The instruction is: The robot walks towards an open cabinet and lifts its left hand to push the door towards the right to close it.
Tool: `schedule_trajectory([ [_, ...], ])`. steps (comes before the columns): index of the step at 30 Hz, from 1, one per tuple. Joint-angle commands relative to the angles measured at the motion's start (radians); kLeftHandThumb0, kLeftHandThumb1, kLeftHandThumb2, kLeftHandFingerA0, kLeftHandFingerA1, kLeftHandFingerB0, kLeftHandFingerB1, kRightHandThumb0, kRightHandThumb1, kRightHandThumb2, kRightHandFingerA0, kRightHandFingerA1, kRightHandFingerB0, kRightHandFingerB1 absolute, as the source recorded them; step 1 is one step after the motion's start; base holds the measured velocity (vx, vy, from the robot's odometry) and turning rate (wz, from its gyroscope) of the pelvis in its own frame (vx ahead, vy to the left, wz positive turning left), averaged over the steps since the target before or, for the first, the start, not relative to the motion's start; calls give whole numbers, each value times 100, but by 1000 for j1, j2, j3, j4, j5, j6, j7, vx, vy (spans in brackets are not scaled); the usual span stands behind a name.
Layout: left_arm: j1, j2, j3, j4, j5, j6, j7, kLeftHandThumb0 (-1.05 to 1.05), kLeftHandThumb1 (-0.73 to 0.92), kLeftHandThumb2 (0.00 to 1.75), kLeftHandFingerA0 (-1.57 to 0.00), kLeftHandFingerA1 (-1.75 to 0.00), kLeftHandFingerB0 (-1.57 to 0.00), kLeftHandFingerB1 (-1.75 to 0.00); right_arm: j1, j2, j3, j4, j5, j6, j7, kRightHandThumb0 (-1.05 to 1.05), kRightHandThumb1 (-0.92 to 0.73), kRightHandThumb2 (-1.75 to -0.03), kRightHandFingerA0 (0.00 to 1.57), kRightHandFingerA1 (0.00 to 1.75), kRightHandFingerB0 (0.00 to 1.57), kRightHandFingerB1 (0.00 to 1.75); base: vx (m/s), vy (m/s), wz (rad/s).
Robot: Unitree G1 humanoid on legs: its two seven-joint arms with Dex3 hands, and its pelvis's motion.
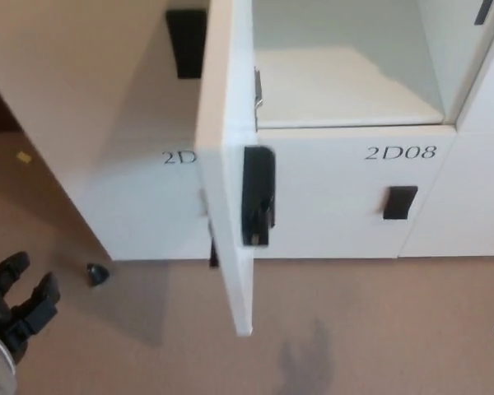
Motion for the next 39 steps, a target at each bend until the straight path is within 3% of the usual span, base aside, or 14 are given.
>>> schedule_trajectory([
  [1,13,18,-8,6,15,-16,5,-26,76,62,-13,-93,-9,-58,17,-8,-1,25,3,-12,1,-12,-60,-58,68,55,37,39,425,-24,-33],
  [4,14,18,-10,8,15,-19,8,-26,75,62,-15,-92,-9,-58,17,-8,0,27,4,-15,4,-12,-59,-58,67,56,36,39,419,-7,-39],
  [5,13,17,-11,8,16,-19,12,-25,55,98,-28,-72,-8,-57,16,-10,1,32,2,-21,5,-11,-58,-56,68,56,38,39,415,12,-42],
  [8,9,19,-15,11,19,-16,18,-23,56,98,-29,-73,-9,-57,18,-10,5,32,-1,-27,7,-14,-57,-58,68,57,37,39,416,46,-57],
  [9,10,21,-17,11,20,-17,15,-26,78,63,-15,-101,-9,-61,18,-9,5,33,0,-27,7,-14,-57,-57,67,57,37,39,295,139,-42],
  [12,11,23,-21,11,21,-20,7,-26,78,62,-15,-93,-9,-58,18,-8,5,33,3,-26,8,-15,-57,-58,66,57,36,39,322,156,-24],
  [15,10,24,-26,11,23,-19,9,-27,77,62,-15,-95,-9,-58,15,-10,6,42,-1,-33,5,-12,-59,-57,70,55,38,39,228,228,-4],
  [16,6,23,-26,14,24,-19,16,-23,57,99,-32,-74,-10,-58,11,-11,6,46,-1,-33,2,-11,-58,-57,69,55,39,39,215,214,6],
  [18,1,23,-26,18,23,-20,23,-23,57,99,-32,-74,-10,-58,8,-11,5,49,0,-32,-1,-11,-58,-57,69,55,39,39,207,205,5],
  [19,2,23,-28,18,24,-22,19,-27,80,63,-17,-105,-9,-61,8,-12,5,49,0,-33,2,-13,-58,-58,68,55,38,39,198,192,-4],
  [24,7,27,-38,18,27,-31,1,-27,79,63,-16,-99,-8,-59,7,-14,7,52,-1,-34,4,-12,-57,-56,68,55,38,38,200,145,-17],
  [27,7,28,-46,21,33,-35,8,-28,78,63,-18,-98,-10,-59,11,-11,8,42,1,-34,1,-12,-58,-56,68,54,39,39,114,-224,-13],
  [28,9,28,-47,21,33,-39,8,-26,57,99,-32,-75,-8,-57,10,-11,9,43,1,-35,3,-13,-58,-58,67,56,37,39,57,-134,63],
  [39,3,29,-61,22,37,-46,3,-26,58,100,-32,-75,-11,-60,-15,-20,19,72,-5,-44,0,-15,-57,-58,67,57,36,39,20,35,-6],
])
